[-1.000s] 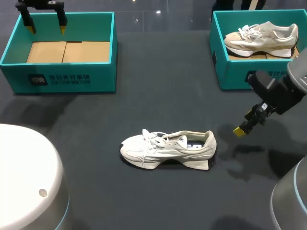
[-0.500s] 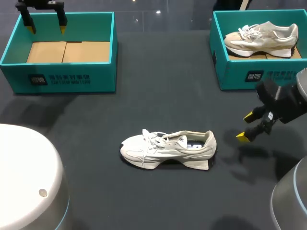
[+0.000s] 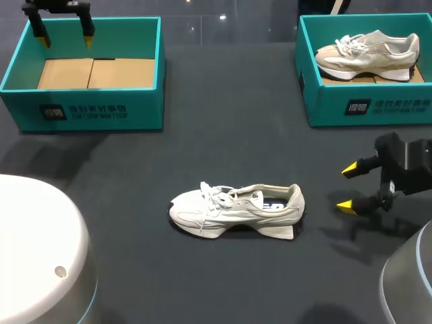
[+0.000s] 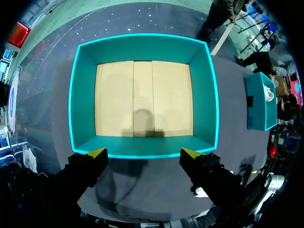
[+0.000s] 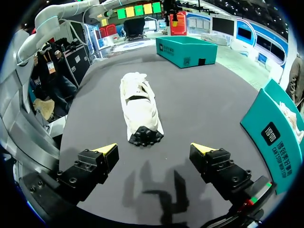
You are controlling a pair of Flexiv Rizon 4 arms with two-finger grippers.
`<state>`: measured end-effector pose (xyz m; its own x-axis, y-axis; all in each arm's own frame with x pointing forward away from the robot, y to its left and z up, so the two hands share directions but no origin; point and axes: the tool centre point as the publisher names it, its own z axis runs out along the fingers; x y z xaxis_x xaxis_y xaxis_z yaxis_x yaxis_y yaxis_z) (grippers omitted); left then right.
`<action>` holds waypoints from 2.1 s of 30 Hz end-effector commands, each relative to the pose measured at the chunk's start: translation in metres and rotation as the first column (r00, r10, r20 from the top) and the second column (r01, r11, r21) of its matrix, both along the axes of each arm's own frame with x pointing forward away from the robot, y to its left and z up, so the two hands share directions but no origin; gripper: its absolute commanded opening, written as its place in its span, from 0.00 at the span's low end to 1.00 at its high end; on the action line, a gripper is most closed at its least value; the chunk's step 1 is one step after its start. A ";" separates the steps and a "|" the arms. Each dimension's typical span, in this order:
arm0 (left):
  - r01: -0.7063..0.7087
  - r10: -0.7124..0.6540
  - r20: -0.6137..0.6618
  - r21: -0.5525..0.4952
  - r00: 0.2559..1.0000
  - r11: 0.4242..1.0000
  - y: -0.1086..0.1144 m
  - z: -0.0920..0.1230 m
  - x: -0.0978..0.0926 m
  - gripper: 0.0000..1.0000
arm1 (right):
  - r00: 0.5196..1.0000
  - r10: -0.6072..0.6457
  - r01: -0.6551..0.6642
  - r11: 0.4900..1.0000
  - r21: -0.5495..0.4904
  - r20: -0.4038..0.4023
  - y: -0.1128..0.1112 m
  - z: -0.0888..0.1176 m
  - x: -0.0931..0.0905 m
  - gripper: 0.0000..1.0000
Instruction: Take the shoe out of the shoebox, open the shoe tongue, remove and reinsert the insole, then place the shoe into the shoebox
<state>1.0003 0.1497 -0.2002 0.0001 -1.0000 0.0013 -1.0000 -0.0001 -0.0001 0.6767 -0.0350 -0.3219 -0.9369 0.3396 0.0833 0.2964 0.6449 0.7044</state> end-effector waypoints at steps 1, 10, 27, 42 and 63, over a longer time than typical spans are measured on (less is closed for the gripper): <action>0.000 0.000 -0.001 0.001 1.000 1.000 0.000 0.000 0.000 1.00 | 1.000 -0.011 0.010 1.000 0.021 0.019 -0.001 0.000 -0.007 1.00; 0.000 0.000 -0.001 0.001 1.000 1.000 0.000 0.000 0.000 1.00 | 0.998 0.025 -0.028 0.998 0.063 0.054 -0.001 -0.012 -0.005 1.00; 0.000 0.000 -0.001 0.001 1.000 1.000 0.000 0.000 0.000 1.00 | 0.987 0.098 -0.121 0.976 0.183 0.126 0.022 -0.054 0.005 1.00; 0.000 0.000 -0.001 0.001 1.000 1.000 0.000 0.000 0.000 1.00 | 0.992 0.075 -0.091 0.983 0.161 0.102 0.018 -0.064 0.005 1.00; 0.000 0.000 -0.001 0.001 1.000 1.000 0.000 0.000 0.000 1.00 | 0.987 0.122 -0.148 0.937 0.318 0.101 0.016 -0.088 0.005 1.00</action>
<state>1.0003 0.1497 -0.2002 0.0001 -1.0000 0.0013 -1.0000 -0.0001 -0.0001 0.6816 -0.0188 -0.4092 -0.9800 0.1776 0.0896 0.1561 0.4076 0.8997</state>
